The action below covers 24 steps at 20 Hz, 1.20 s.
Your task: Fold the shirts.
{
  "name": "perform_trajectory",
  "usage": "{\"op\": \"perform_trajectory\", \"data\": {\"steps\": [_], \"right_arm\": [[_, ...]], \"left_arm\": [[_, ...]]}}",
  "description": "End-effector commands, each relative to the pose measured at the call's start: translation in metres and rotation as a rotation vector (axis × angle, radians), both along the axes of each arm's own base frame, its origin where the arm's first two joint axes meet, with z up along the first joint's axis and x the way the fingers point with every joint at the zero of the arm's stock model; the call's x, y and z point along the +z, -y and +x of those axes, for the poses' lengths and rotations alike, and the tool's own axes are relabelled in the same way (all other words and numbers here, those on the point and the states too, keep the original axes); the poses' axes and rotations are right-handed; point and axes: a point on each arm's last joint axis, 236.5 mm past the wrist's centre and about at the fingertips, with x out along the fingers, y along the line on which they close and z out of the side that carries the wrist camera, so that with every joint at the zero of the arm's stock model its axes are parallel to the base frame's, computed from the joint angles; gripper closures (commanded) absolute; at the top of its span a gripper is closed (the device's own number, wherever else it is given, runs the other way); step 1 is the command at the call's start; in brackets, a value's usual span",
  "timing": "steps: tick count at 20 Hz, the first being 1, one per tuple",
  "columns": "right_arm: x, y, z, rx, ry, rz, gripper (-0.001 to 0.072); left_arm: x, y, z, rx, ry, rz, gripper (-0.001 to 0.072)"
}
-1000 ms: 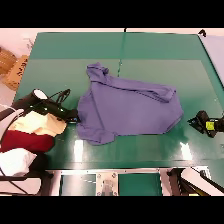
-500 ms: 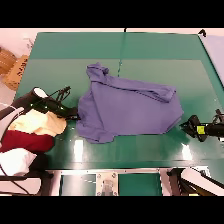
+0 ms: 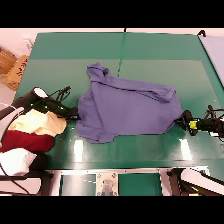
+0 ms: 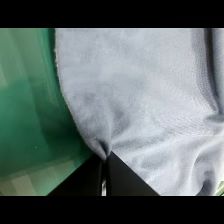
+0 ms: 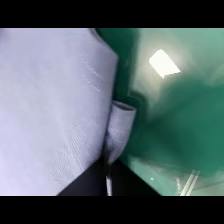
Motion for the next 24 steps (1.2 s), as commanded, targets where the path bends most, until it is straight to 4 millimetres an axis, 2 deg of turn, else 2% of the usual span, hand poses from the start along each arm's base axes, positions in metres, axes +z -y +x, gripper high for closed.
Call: {"op": "perform_trajectory", "data": {"steps": [1,3,5,7,8,10,12,13,14,16,18,19,21,22,23,24], "right_arm": [[-0.003,-0.001,0.000,0.004,-0.005,-0.004,0.0699],[0.003,-0.002,0.003,0.027,0.006,0.001,0.0699],[0.025,-0.001,0.013,0.057,0.045,0.001,0.0699],[0.063,0.004,0.028,0.085,0.115,-0.023,0.0699],[0.088,0.009,0.037,0.097,0.165,-0.051,0.0699],[0.145,0.019,0.055,0.096,0.274,-0.125,0.0699],[0.219,0.026,0.073,0.088,0.427,-0.213,0.0699],[0.264,0.025,0.079,0.084,0.524,-0.257,0.0699],[0.308,0.021,0.083,0.086,0.626,-0.300,0.0699],[0.407,0.007,0.077,0.090,0.851,-0.409,0.0699],[0.501,-0.010,0.054,0.069,1.069,-0.546,0.0699],[0.543,-0.020,0.036,0.048,1.170,-0.619,0.0699],[0.623,-0.047,-0.011,0.006,1.378,-0.766,0.0699],[0.656,-0.060,-0.037,-0.019,1.472,-0.834,0.0699],[0.681,-0.073,-0.060,-0.035,1.546,-0.887,0.0699],[0.702,-0.086,-0.081,-0.046,1.610,-0.935,0.0699]], "left_arm": [[0.001,0.001,0.000,-0.001,-0.001,-0.003,0.0687],[0.004,0.001,0.002,-0.004,0.004,-0.006,0.0687],[0.016,0.004,0.009,-0.014,0.018,-0.017,0.0687],[0.038,0.006,0.023,-0.019,0.057,-0.028,0.0688],[0.058,0.006,0.035,-0.014,0.113,-0.030,0.0688],[0.111,0.007,0.059,-0.002,0.259,-0.033,0.0688],[0.185,0.008,0.074,0.007,0.439,-0.044,0.0688],[0.231,0.008,0.077,0.005,0.549,-0.049,0.0688],[0.276,0.008,0.076,0.017,0.651,-0.056,0.0688],[0.378,0.007,0.061,0.033,0.901,-0.070,0.0688],[0.484,0.003,0.028,0.086,1.165,-0.101,0.0688],[0.538,0.000,0.002,0.114,1.307,-0.122,0.0688],[0.625,-0.006,-0.061,0.156,1.552,-0.169,0.0688],[0.654,-0.008,-0.088,0.158,1.641,-0.182,0.0688],[0.679,-0.008,-0.117,0.147,1.724,-0.189,0.0687],[0.696,-0.010,-0.136,0.147,1.784,-0.186,0.0688]]}}
